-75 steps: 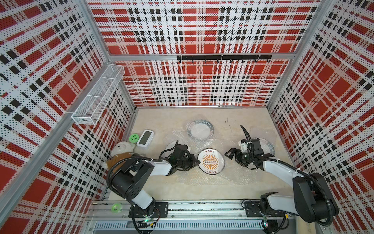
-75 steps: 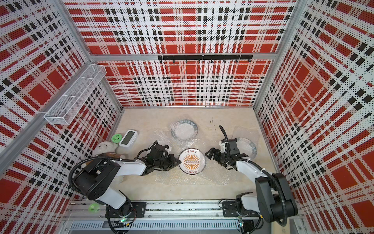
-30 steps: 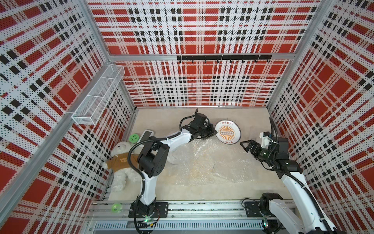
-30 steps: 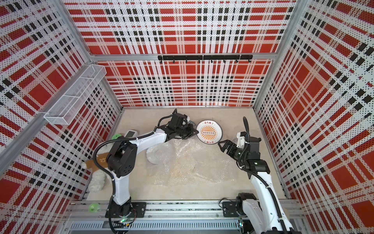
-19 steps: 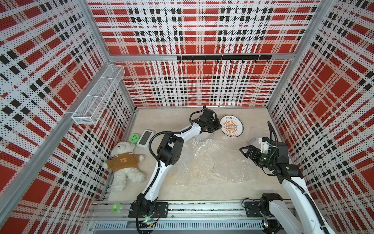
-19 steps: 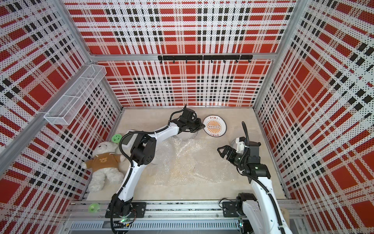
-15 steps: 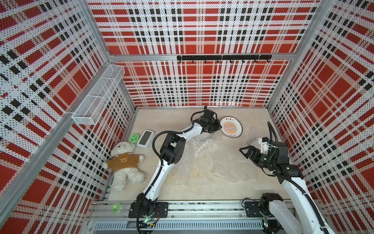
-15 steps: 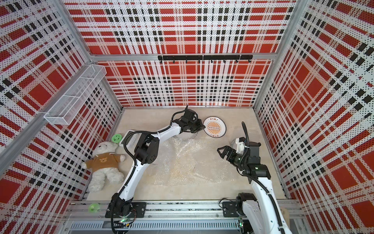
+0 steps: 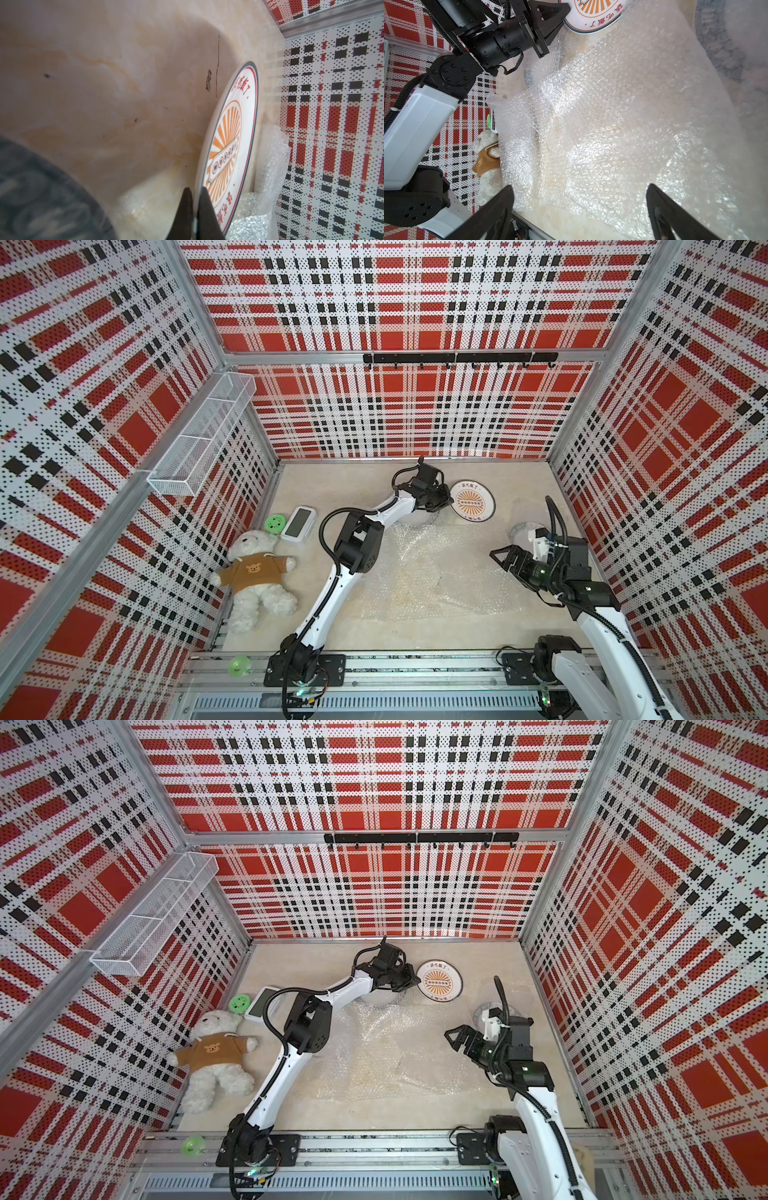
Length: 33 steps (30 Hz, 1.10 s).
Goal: Unpack dinner plates from bubble wrap
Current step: Place the plate at the center of the board, then adjust the bubble wrap at the center of the board.
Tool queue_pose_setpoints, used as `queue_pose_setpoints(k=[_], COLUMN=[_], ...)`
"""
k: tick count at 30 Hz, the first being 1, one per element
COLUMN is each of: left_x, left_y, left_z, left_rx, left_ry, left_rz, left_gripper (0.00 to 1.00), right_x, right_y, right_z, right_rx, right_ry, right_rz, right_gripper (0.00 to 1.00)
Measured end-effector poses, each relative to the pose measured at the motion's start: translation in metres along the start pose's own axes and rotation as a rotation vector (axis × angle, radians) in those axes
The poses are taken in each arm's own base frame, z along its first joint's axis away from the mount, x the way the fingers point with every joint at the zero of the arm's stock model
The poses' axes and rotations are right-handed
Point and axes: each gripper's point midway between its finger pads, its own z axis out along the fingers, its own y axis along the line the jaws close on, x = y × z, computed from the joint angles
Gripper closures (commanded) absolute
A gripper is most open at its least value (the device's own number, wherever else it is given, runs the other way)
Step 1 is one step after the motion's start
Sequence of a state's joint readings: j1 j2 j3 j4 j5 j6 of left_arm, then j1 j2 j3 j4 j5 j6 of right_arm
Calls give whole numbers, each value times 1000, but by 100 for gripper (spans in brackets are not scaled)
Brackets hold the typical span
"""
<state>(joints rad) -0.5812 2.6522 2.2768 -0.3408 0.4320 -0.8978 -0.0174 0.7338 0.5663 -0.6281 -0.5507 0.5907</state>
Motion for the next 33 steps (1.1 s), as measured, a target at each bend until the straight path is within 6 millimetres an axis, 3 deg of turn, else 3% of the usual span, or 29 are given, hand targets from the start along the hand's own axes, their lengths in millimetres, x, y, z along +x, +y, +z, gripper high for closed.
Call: queue_pose_setpoints(k=[9, 14, 19, 22, 27, 33], left_x=[-11, -13, -15, -16, -24, -34], left_y=[8, 9, 7, 6, -4, -30], left_z=[7, 8, 5, -1, -20, -60], left_rx=[14, 23, 45, 43, 45, 81], left_ry=[-10, -9, -11, -15, -32, -51], left_rz=[-20, -22, -18, -11, 14, 43], left_gripper=[77, 72, 53, 44, 37, 33], right_x=[4, 5, 6, 6, 6, 6], right_y=[1, 0, -1, -1, -3, -6], right_z=[-4, -4, -3, -3, -1, 3], right_rx=[-1, -2, 1, 1, 7, 20], right_ry=[2, 2, 5, 5, 15, 28], right_rz=[1, 1, 3, 3, 10, 15], right_gripper=[0, 0, 0, 0, 0, 0])
